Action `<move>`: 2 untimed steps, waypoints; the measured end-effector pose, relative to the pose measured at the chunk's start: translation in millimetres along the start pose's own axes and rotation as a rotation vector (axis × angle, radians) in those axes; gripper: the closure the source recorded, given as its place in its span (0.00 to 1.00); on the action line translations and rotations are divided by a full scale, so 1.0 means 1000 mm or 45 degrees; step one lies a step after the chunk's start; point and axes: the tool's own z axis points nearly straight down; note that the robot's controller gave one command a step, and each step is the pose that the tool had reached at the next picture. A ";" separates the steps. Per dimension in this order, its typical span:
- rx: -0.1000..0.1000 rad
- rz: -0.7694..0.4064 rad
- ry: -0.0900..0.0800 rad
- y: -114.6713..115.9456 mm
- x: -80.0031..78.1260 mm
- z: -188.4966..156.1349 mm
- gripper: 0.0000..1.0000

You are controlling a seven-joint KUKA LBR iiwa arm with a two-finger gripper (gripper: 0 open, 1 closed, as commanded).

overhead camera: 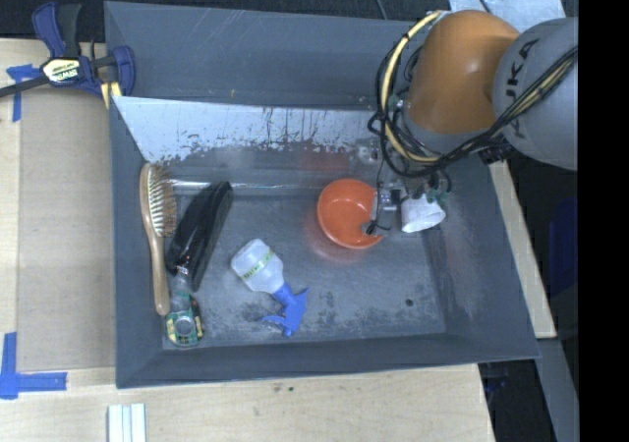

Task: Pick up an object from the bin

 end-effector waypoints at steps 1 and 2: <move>-0.001 0.050 -0.002 -0.001 0.006 0.049 0.00; -0.001 0.053 -0.009 -0.004 0.001 0.054 0.00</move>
Offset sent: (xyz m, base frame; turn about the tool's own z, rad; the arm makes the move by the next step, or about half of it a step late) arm 0.0015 -0.0103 -0.0687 0.0450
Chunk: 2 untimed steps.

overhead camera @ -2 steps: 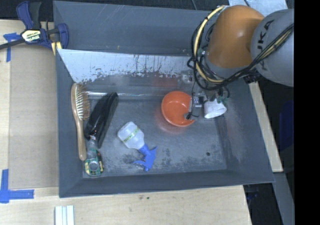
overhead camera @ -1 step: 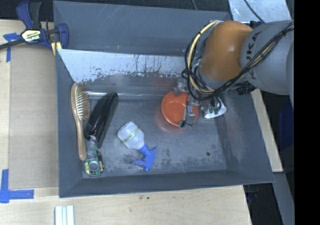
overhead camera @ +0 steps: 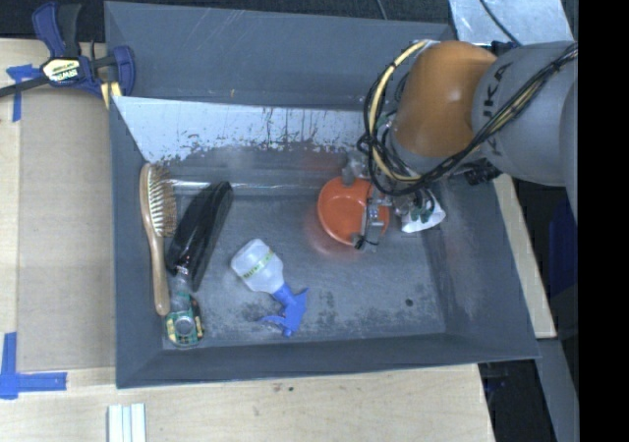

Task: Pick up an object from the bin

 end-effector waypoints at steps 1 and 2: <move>0.012 -0.203 -0.022 0.036 0.000 0.011 0.00; 0.003 -0.173 -0.014 0.033 0.004 -0.005 0.00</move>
Offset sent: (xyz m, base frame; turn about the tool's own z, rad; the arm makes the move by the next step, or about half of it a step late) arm -0.0051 0.0076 0.1376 -0.0215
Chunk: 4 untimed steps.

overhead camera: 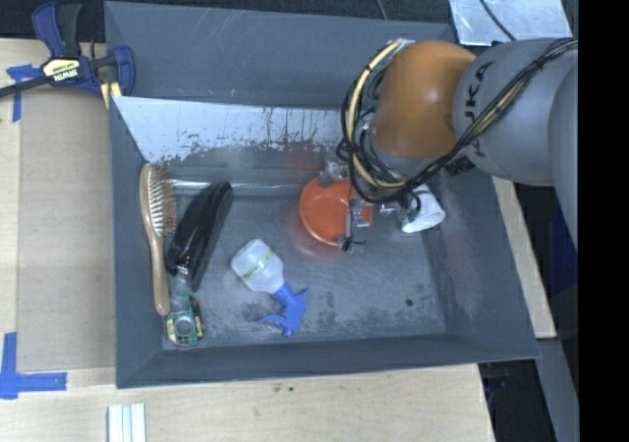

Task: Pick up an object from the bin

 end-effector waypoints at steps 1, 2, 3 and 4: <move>0.003 -0.461 -0.006 -0.024 0.027 -0.087 0.00; 0.007 -0.433 -0.014 -0.021 0.021 -0.098 0.00; 0.003 -0.100 -0.013 -0.019 0.050 -0.059 0.00; 0.005 -0.444 -0.021 -0.013 0.037 -0.031 0.00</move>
Offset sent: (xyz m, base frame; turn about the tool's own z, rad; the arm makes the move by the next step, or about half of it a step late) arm -0.0139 0.0034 0.0340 0.0097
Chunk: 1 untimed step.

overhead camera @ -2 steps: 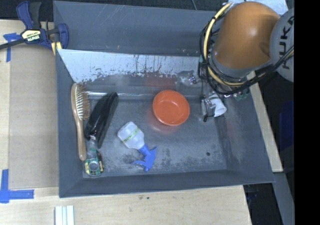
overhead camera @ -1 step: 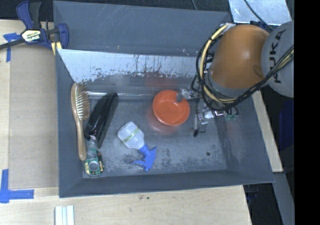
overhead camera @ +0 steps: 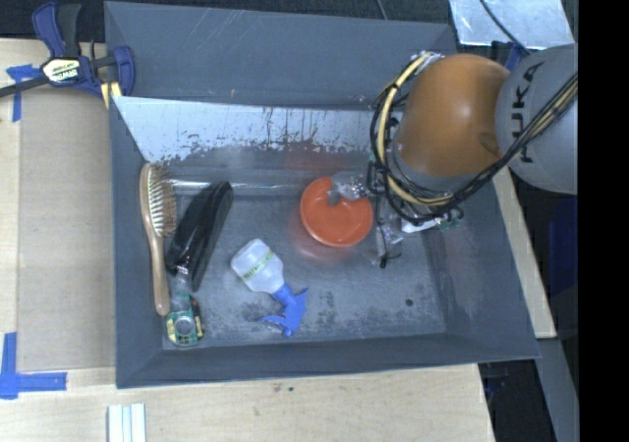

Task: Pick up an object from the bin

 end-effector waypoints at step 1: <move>-0.002 0.234 0.006 0.002 -0.001 0.005 0.00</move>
Offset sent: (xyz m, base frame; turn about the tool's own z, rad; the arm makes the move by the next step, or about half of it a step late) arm -0.0138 0.0731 -0.0575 -0.1982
